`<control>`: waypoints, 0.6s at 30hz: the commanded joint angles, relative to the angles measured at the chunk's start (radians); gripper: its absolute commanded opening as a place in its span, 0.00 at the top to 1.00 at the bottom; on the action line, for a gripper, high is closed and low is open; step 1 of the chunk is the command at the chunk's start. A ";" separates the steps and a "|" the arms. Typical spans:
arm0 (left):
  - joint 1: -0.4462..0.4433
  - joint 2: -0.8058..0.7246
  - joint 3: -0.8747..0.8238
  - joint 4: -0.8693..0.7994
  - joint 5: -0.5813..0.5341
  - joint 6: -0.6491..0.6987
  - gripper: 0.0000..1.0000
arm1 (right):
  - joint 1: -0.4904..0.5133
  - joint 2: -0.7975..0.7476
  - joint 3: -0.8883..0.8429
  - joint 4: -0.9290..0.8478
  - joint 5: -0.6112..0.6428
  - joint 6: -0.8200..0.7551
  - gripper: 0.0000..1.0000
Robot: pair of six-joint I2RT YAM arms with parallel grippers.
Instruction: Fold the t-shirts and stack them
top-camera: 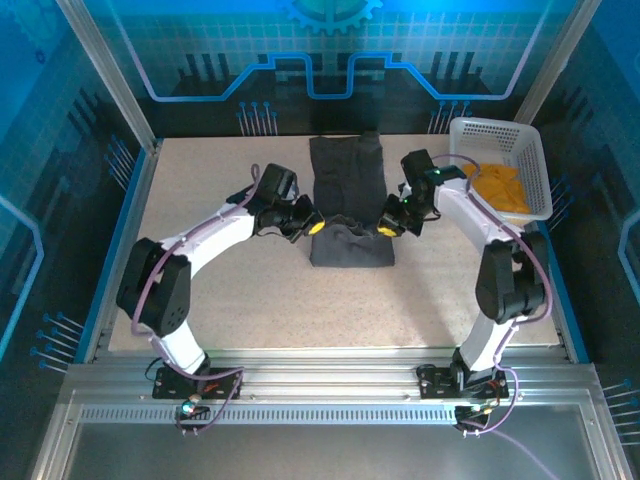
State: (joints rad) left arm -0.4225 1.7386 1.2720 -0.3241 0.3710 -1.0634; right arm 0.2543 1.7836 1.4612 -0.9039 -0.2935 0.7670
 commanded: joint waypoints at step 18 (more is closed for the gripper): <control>0.099 0.367 0.318 0.070 0.080 0.090 0.76 | -0.078 0.394 0.388 -0.033 0.029 -0.019 0.77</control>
State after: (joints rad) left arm -0.3359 2.0705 1.5341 -0.2699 0.4091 -1.0004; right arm 0.2012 2.1498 1.8030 -0.9020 -0.2714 0.7616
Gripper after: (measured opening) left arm 0.200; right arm 0.188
